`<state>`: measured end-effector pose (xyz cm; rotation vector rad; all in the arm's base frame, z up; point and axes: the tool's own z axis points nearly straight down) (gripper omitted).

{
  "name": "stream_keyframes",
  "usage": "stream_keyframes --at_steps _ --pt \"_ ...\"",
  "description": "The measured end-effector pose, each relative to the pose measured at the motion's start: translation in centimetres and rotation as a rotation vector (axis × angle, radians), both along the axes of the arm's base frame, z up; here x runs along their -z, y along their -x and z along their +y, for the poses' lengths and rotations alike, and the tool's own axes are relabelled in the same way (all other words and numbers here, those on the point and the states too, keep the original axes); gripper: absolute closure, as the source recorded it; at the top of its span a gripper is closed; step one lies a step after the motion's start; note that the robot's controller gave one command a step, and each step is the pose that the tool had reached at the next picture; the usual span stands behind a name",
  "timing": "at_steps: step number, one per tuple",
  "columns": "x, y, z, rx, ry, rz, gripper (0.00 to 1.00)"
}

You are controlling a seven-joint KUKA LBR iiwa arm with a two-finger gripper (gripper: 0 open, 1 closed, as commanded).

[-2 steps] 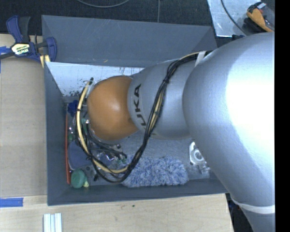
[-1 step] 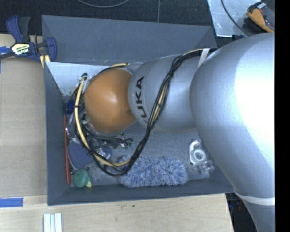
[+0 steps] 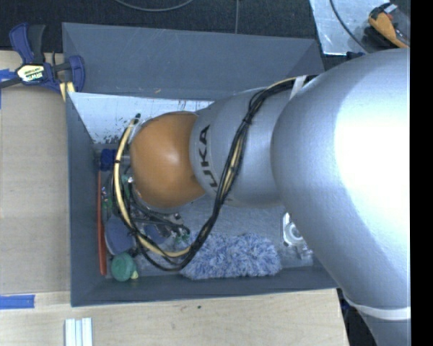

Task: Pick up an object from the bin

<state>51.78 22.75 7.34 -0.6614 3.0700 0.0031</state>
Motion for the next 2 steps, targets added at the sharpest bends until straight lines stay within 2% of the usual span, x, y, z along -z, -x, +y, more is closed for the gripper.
stream_keyframes --at_steps 2 --pt "-0.23 -0.04 -0.02 0.001 -0.001 -0.002 1.00"
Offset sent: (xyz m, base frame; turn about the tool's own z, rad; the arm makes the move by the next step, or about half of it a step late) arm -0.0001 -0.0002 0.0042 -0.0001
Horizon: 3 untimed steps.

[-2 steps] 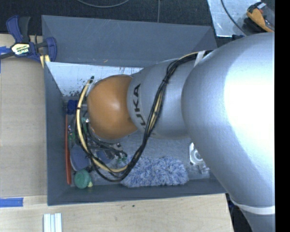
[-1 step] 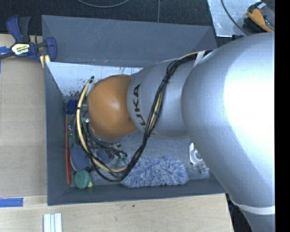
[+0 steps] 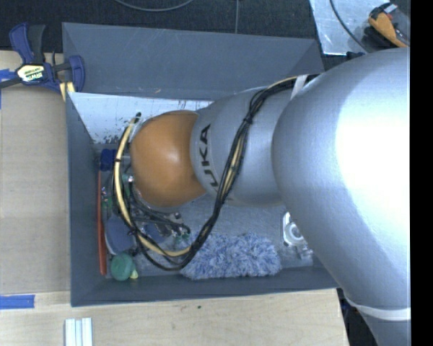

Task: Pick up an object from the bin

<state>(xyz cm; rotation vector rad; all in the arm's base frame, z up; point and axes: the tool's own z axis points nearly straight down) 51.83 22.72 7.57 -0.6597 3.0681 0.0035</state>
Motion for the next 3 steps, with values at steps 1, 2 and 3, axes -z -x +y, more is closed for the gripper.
stream_keyframes --at_steps 1,2,3 --pt "-2.5 0.2 -0.1 0.000 0.003 0.008 1.00" --pt "-6.7 0.1 0.0 0.001 0.002 0.005 1.00" --pt "-10.2 0.1 0.0 0.002 0.001 0.002 1.00"
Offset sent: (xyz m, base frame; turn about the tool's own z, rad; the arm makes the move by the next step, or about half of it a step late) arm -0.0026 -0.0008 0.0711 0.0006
